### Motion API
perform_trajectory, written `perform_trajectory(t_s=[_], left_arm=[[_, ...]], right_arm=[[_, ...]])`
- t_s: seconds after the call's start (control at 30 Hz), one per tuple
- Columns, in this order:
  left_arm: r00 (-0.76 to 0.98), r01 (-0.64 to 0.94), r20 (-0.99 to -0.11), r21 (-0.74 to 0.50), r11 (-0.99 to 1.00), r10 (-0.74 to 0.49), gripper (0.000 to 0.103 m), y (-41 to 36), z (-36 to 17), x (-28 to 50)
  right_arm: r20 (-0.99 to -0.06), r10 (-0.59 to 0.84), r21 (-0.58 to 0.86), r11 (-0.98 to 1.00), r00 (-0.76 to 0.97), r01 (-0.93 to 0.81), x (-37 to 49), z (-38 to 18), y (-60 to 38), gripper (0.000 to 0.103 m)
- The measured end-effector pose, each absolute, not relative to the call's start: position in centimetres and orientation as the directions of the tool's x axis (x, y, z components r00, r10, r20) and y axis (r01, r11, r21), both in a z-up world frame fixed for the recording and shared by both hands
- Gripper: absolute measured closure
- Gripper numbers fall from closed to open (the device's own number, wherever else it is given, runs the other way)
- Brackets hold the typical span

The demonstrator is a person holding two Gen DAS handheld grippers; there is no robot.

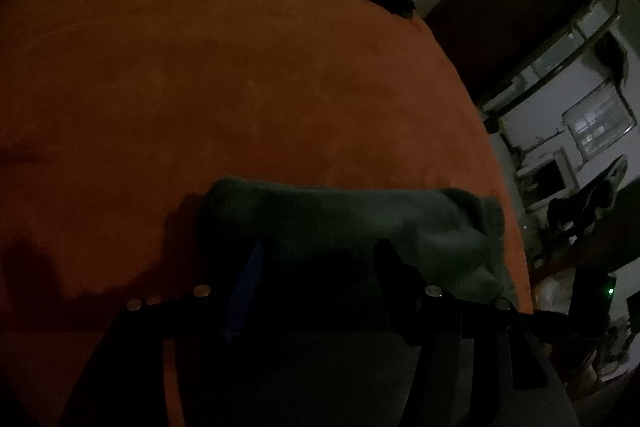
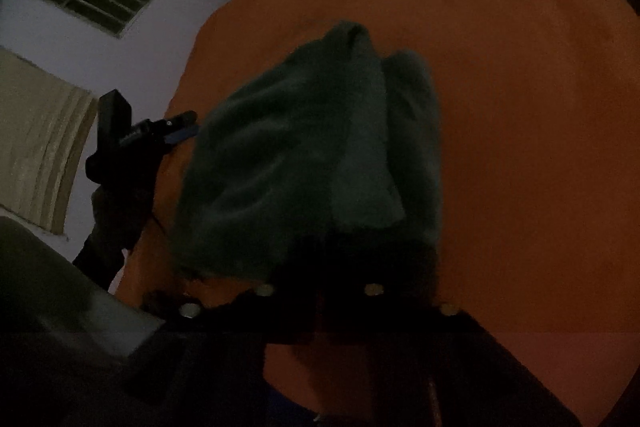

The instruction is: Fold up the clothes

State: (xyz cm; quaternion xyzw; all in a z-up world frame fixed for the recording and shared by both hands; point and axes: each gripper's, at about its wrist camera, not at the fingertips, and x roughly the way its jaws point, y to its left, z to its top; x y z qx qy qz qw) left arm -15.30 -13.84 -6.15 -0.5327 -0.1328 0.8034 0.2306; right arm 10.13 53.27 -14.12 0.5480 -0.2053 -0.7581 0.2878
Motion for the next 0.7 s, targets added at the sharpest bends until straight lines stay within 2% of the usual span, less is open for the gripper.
perform_trajectory(t_s=[0.03, 0.1, 0.13, 0.17, 0.33, 0.5, 0.6, 0.63, 0.7], left_arm=[[-0.322, -0.226, -0.794, -0.464, -0.856, 0.516, 0.044, -14.0, -6.2, -15.4], [-0.314, -0.222, -0.793, -0.474, -0.852, 0.522, 0.044, -14.2, -6.3, -15.5], [-0.315, -0.227, -0.793, -0.471, -0.853, 0.522, 0.044, -14.2, -6.2, -15.6], [-0.317, -0.232, -0.793, -0.468, -0.853, 0.521, 0.044, -14.2, -6.1, -15.7], [-0.348, -0.256, -0.787, -0.442, -0.860, 0.509, 0.044, -14.1, -5.7, -15.5], [-0.335, -0.255, -0.801, -0.430, -0.866, 0.497, 0.043, -13.9, -6.6, -16.2], [-0.333, -0.261, -0.802, -0.427, -0.866, 0.496, 0.043, -14.3, -6.3, -16.4], [-0.334, -0.263, -0.802, -0.426, -0.866, 0.496, 0.043, -14.5, -6.1, -16.5], [-0.343, -0.261, -0.795, -0.430, -0.864, 0.500, 0.043, -14.9, -5.7, -16.4]], right_arm=[[-0.696, -0.682, 0.647, -0.731, -0.223, 0.217, 9.7, -14.4, 53.3, 0.070], [-0.662, -0.722, 0.685, -0.692, -0.202, 0.227, 8.8, -15.0, 53.3, 0.070], [-0.660, -0.723, 0.686, -0.691, -0.202, 0.230, 8.6, -15.2, 53.1, 0.092], [-0.659, -0.724, 0.685, -0.690, -0.203, 0.233, 8.5, -15.4, 52.9, 0.099], [-0.616, -0.728, 0.709, -0.679, -0.302, 0.190, 10.8, -13.1, 56.5, 0.099], [-0.662, -0.699, 0.709, -0.701, -0.270, 0.077, 11.1, -17.5, 57.9, 0.099], [-0.680, -0.692, 0.696, -0.713, -0.241, 0.085, 10.6, -17.7, 58.3, 0.094], [-0.690, -0.682, 0.683, -0.724, -0.241, 0.095, 10.4, -17.3, 58.4, 0.085], [-0.710, -0.662, 0.656, -0.746, -0.240, 0.115, 10.0, -16.5, 58.6, 0.074]])
